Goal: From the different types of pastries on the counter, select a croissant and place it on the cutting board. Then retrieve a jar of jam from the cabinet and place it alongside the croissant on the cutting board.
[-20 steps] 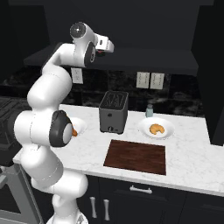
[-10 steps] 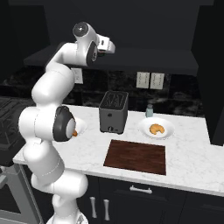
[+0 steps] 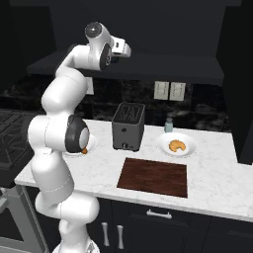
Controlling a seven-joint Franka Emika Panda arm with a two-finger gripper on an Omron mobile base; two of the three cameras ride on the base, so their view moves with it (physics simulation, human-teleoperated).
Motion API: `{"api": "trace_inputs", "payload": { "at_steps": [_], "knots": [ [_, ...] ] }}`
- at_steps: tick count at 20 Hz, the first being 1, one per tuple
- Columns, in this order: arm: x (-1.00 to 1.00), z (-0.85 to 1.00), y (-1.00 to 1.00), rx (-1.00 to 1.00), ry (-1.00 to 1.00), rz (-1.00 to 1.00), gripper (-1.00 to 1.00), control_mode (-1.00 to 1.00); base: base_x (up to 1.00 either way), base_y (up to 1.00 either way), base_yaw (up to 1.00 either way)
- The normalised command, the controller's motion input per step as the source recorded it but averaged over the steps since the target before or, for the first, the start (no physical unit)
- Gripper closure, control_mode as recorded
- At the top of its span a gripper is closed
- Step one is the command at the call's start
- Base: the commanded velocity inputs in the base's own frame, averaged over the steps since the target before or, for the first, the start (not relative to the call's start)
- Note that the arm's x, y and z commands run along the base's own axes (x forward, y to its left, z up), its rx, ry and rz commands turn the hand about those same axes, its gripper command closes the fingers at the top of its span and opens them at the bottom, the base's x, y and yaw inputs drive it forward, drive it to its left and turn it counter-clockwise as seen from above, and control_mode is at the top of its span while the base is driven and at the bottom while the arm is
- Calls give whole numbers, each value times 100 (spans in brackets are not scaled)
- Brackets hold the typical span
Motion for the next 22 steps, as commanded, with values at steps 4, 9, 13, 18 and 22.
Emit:
{"api": "trace_inputs", "payload": {
  "at_steps": [4, 9, 13, 18, 22],
  "knots": [
    [22, -19, 0, 0, 0, 0, -100, -100, 0, 0, 0],
    [2, -34, 0, 0, 0, 0, -100, -100, 0, 0, 0],
    [0, -41, 0, 0, 0, 0, 100, -100, 0, 0, 0],
    [0, -38, 0, 0, 0, 0, 100, -100, 0, 0, 0],
    [0, -18, 0, 0, 0, 0, 100, -100, 0, 0, 0]
  ]
}}
